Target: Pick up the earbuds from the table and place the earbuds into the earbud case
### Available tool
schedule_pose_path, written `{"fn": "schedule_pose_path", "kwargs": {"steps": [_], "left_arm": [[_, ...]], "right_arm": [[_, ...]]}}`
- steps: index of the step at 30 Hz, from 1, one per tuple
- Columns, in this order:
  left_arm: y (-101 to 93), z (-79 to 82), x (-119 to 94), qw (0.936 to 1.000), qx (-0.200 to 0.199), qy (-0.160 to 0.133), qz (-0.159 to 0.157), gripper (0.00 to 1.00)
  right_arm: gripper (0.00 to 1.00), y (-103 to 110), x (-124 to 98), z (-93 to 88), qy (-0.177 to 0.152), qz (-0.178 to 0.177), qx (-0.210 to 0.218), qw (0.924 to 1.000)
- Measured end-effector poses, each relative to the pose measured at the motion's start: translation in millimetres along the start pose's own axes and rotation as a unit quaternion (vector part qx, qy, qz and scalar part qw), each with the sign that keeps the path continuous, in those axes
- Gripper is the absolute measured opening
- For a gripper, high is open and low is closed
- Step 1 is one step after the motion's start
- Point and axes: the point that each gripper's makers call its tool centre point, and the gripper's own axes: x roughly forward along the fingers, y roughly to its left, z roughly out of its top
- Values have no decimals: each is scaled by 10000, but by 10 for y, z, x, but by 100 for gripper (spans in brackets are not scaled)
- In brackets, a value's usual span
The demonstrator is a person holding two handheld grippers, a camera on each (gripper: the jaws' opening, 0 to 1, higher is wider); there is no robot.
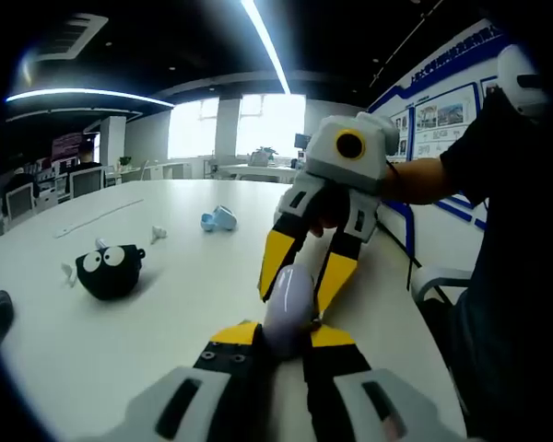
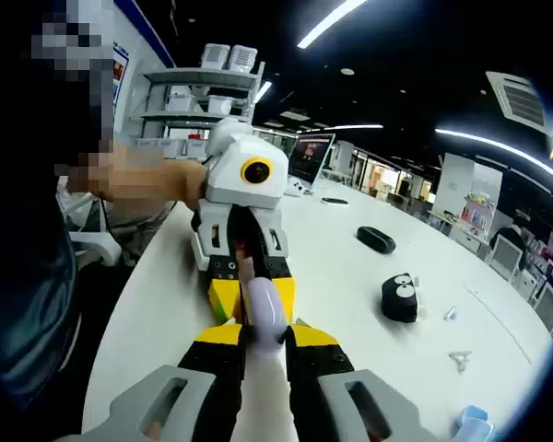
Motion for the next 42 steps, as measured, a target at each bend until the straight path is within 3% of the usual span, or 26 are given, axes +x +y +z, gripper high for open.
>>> {"fn": "schedule_pose_path", "kwargs": {"steps": [7,11,18,25,27,33,36,38,40,42], "left_arm": [[6,3,-10,10000,-93,-9,-4,20],[17,-1,-32,9998,-183,2,34,20],[33,7,-104,9994,-327,-61,110,22],[31,31,-212,9987,-424,-195,212,27],[50,51,-279,9982,-423,-270,320,28],[91,68,-517,9959,-469,-482,614,29],[50,37,-626,9951,-463,-522,704,29],[26,19,-692,9943,-478,-564,766,29],[-8,1,-744,9937,-493,-601,808,29],[-41,-21,-788,9931,-510,-635,848,28]], "right_arm": [[15,21,3,15,-131,103,180,9997],[15,11,1,29,-147,109,548,9983],[15,-31,-22,129,-370,96,1404,9894],[14,-121,-23,233,-600,179,2381,9692],[14,-158,-22,310,-768,251,2741,9583],[15,-421,-6,574,-846,307,3218,9425],[15,-679,67,735,-805,337,3522,9318],[15,-861,148,823,-739,376,3843,9195],[15,-1110,291,886,-686,326,3868,9190],[14,-1303,435,904,-623,290,4017,9132]]}}
